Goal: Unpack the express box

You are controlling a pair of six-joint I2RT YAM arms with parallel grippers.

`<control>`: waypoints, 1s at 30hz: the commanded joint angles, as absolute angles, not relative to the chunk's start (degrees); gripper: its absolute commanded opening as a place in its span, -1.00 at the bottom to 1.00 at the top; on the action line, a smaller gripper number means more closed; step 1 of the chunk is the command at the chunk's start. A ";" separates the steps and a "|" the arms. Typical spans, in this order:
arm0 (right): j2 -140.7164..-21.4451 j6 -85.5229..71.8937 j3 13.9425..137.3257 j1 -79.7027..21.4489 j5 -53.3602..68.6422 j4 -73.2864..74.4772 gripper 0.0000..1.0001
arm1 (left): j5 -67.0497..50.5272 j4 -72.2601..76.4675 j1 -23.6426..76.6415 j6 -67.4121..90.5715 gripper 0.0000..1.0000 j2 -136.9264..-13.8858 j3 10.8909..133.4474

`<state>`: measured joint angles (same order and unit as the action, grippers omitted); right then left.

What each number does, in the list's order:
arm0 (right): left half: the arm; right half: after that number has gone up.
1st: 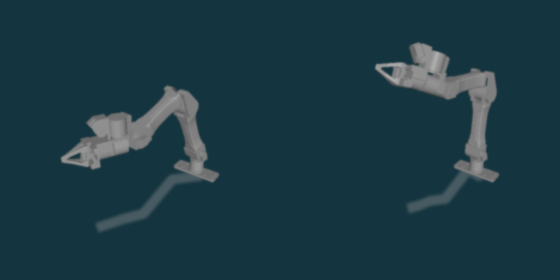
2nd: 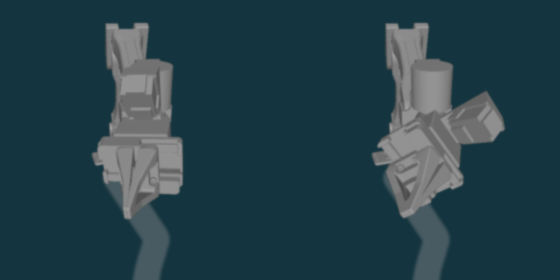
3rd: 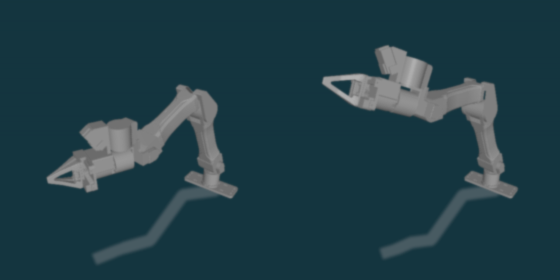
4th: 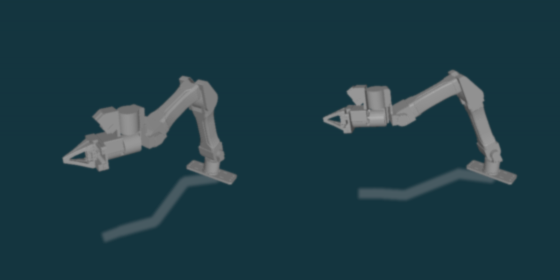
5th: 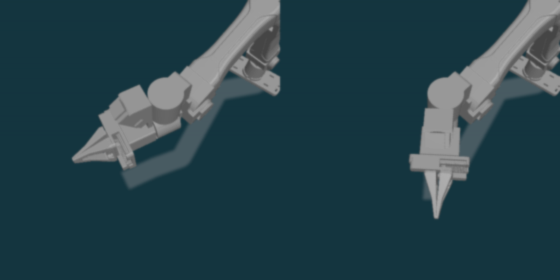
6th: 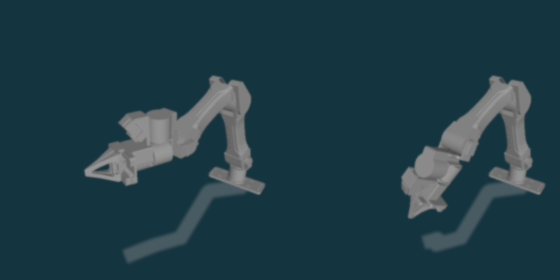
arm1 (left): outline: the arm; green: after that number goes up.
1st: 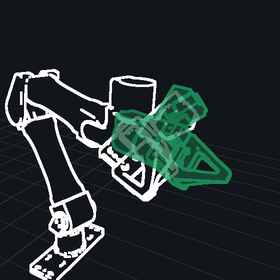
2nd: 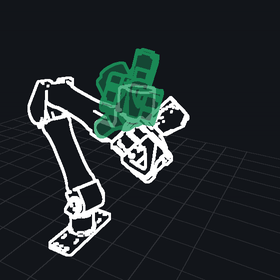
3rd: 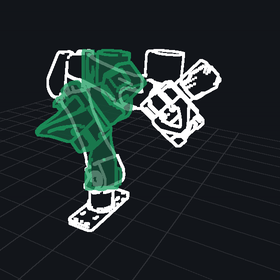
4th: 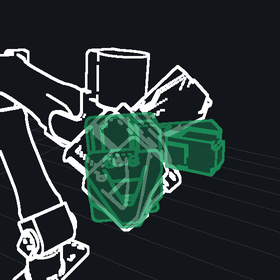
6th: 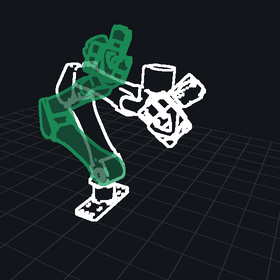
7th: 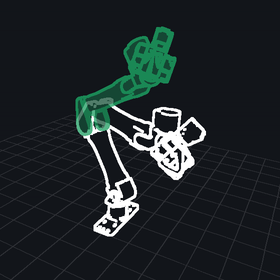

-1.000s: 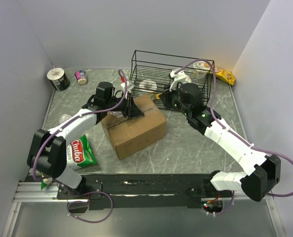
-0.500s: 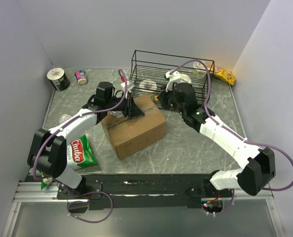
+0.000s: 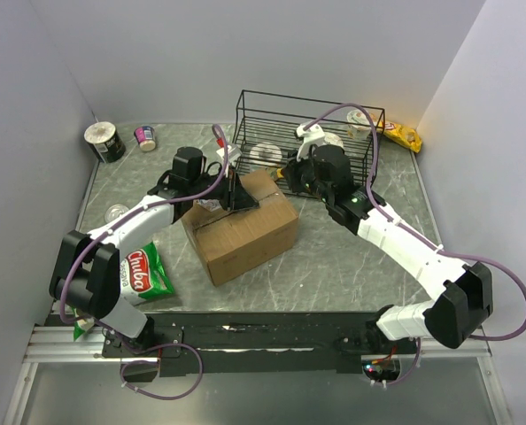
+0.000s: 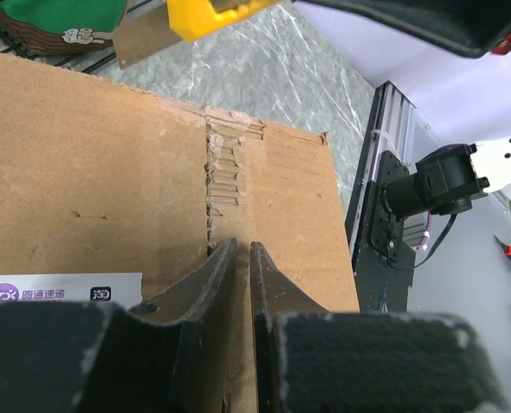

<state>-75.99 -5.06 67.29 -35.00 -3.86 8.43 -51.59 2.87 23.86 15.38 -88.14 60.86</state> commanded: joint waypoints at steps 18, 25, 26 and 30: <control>-75.85 -4.75 69.96 -35.77 -2.73 11.08 -1.00 | -48.43 2.11 23.73 15.64 -0.66 -90.00 59.06; -74.71 -4.75 70.14 -35.95 -1.58 15.02 -1.00 | -46.94 2.55 23.38 16.79 -0.73 -90.44 59.33; -74.45 -5.18 70.31 -35.95 -1.58 16.86 -1.00 | -46.76 2.55 23.29 16.96 -0.78 -90.61 59.33; -72.95 -5.80 69.70 -35.86 -1.49 18.89 -1.00 | -45.71 3.69 22.85 18.19 -0.93 -91.23 59.41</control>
<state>-75.81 -5.06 68.38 -35.27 -2.35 12.67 -51.07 4.29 23.42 17.93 -88.82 60.42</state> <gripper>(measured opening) 0.235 0.066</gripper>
